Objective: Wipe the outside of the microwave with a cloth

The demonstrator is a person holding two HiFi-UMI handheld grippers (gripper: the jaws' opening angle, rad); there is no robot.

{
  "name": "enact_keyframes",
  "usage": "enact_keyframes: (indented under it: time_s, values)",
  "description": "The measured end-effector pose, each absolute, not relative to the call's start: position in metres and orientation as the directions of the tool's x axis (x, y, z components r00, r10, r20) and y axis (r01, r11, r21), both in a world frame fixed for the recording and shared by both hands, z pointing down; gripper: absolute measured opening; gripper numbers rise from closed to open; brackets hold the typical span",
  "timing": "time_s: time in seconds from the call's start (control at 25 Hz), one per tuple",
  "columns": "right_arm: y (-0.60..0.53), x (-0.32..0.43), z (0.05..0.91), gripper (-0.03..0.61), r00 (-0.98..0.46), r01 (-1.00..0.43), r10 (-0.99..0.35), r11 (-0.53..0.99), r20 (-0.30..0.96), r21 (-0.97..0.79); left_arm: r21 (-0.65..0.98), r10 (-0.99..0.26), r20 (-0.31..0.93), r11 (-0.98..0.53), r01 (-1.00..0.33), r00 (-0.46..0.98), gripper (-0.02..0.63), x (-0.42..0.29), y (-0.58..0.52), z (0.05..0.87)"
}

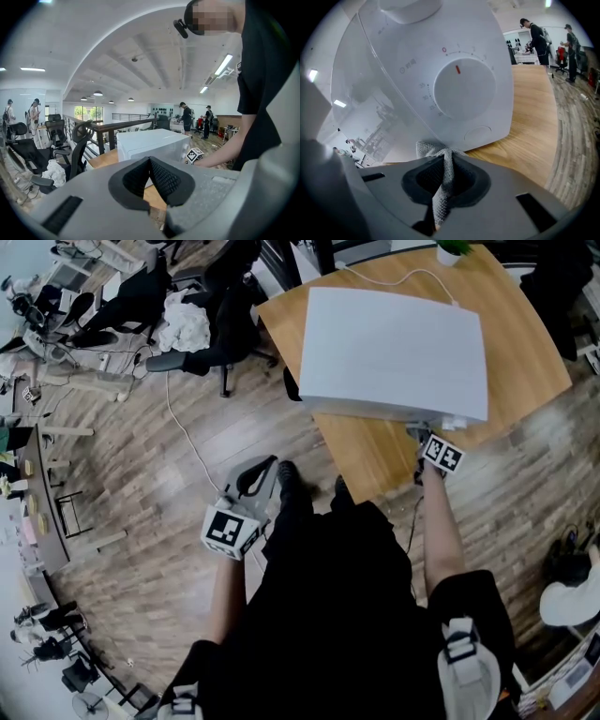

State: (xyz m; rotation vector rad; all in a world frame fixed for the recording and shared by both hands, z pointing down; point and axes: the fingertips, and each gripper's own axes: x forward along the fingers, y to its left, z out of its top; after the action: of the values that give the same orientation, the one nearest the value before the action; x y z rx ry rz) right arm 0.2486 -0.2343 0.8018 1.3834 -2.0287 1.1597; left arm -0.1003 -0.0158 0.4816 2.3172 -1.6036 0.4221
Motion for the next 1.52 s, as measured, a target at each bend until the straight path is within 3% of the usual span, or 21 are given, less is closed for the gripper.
enact_keyframes:
  time_s: [1.52]
  values:
    - [-0.18, 0.039, 0.794, 0.017, -0.634, -0.771, -0.375, 0.369, 0.676, -0.518, 0.091, -0.871, 0.383, -0.295, -0.951, 0.307, 0.002, -0.148, 0.016, 0.487]
